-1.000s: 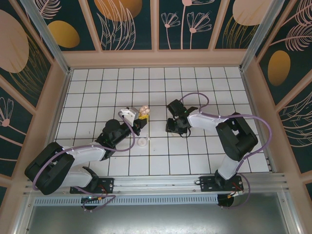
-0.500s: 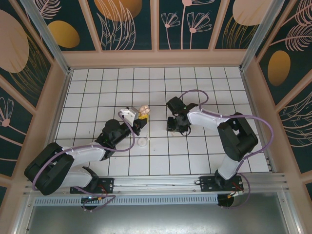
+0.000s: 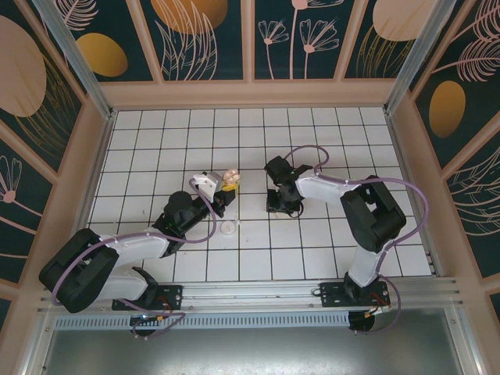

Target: Insert wireless bluetooth earbuds into charging case

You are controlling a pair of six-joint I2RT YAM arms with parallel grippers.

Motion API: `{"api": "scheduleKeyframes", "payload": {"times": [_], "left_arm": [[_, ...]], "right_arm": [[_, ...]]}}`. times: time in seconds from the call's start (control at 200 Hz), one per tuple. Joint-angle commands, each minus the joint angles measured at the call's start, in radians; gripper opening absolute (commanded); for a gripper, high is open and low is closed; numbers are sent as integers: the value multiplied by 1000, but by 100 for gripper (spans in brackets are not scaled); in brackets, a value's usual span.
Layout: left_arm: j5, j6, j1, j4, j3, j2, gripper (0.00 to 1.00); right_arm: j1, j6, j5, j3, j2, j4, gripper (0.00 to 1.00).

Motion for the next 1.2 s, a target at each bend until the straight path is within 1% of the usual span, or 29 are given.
{"api": "scheduleKeyframes", "payload": {"times": [0.0, 0.4, 0.681, 0.871, 0.961, 0.996, 1.076, 1.196], "left_arm": [[-6, 12, -4, 20, 14, -15, 11], [-7, 16, -3, 19, 10, -18, 11], [7, 26, -4, 16, 14, -12, 11], [22, 39, -4, 20, 15, -11, 11], [42, 39, -3, 50, 10, -2, 11], [54, 38, -4, 67, 8, 7, 11], [77, 30, -4, 117, 5, 36, 11], [105, -1, -6, 187, 18, 95, 10]], "right_arm": [[-8, -15, 14, 22, 16, -27, 33], [-9, -15, 47, -8, 14, -2, 27], [-11, 2, 100, -48, -61, 34, 25], [-20, 21, 112, -110, -158, 111, 25], [-24, 28, 114, -142, -222, 163, 25], [-25, 27, 136, -156, -252, 187, 25], [-25, 20, 146, -192, -325, 265, 25], [-32, -12, 141, -282, -451, 428, 25]]}}
